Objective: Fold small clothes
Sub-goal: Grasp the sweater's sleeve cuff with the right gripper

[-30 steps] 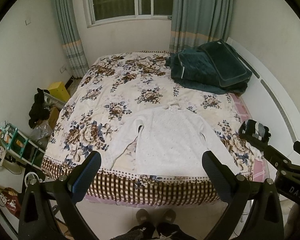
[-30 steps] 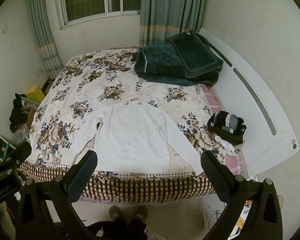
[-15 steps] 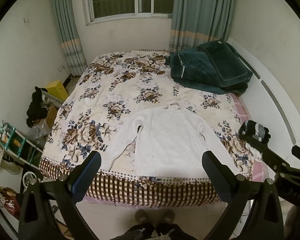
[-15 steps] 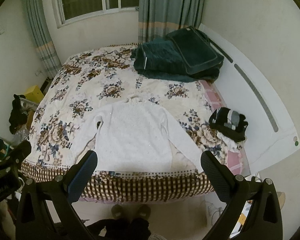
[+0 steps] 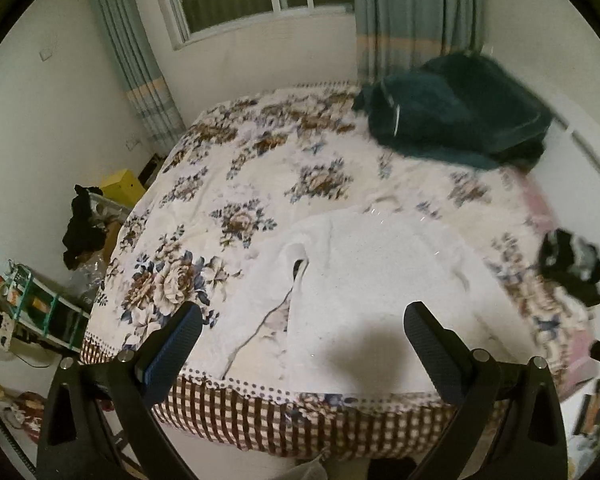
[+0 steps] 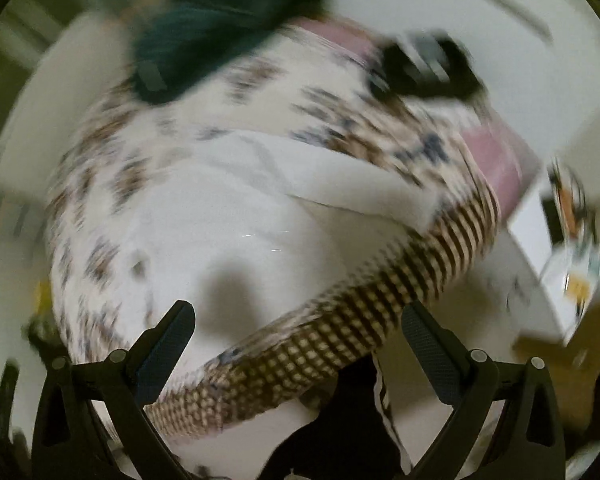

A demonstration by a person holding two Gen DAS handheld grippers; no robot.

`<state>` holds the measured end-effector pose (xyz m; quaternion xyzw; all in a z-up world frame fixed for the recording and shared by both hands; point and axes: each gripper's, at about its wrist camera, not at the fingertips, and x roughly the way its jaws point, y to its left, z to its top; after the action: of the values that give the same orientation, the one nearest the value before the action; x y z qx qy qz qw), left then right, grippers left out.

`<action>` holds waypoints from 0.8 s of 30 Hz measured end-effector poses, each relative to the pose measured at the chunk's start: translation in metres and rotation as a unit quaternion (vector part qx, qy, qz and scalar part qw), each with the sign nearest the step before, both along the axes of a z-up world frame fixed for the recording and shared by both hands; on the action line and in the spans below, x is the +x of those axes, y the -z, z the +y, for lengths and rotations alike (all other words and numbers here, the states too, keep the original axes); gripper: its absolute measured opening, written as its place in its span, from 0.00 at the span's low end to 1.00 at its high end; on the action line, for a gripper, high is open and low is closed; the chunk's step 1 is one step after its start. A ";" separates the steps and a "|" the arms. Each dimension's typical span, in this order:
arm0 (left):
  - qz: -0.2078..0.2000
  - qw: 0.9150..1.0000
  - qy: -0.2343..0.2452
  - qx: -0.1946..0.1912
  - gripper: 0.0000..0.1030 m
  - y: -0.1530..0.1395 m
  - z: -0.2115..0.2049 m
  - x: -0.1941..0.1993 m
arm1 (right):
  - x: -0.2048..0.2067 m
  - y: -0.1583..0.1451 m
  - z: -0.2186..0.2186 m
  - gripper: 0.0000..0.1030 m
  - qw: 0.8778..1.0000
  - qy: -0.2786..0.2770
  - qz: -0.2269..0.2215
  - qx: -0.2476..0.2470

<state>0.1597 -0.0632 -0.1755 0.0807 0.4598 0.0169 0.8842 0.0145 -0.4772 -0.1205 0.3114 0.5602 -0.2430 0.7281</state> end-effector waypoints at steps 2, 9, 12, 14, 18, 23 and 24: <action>0.017 1.000 -0.004 0.020 1.00 0.036 -0.013 0.019 | -0.003 0.060 -0.055 0.99 0.998 0.056 0.027 0.024; 0.091 0.992 -0.005 0.083 1.00 0.168 -0.046 0.073 | -0.006 0.263 -0.223 0.92 0.974 0.199 0.076 0.082; 0.138 0.984 -0.007 0.108 1.00 0.229 -0.056 0.090 | -0.006 0.332 -0.267 0.92 0.964 0.231 0.109 0.078; 0.163 0.979 -0.008 0.122 1.00 0.264 -0.061 0.097 | -0.012 0.380 -0.287 0.92 0.952 0.262 0.134 0.085; 0.206 0.969 -0.023 0.134 1.00 0.323 -0.067 0.106 | -0.018 0.441 -0.300 0.82 0.938 0.296 0.126 0.131; 0.224 0.966 -0.016 0.125 1.00 0.361 -0.080 0.116 | 0.003 0.436 -0.300 0.07 0.966 0.217 0.113 0.081; 0.223 0.967 -0.010 0.120 1.00 0.364 -0.083 0.118 | 0.004 0.426 -0.308 0.07 0.970 0.211 0.100 0.068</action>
<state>0.2780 -0.1463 -0.5393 0.1834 0.6406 0.0627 0.7430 0.0188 -0.7850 -0.5461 0.4457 0.5671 -0.3822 0.5776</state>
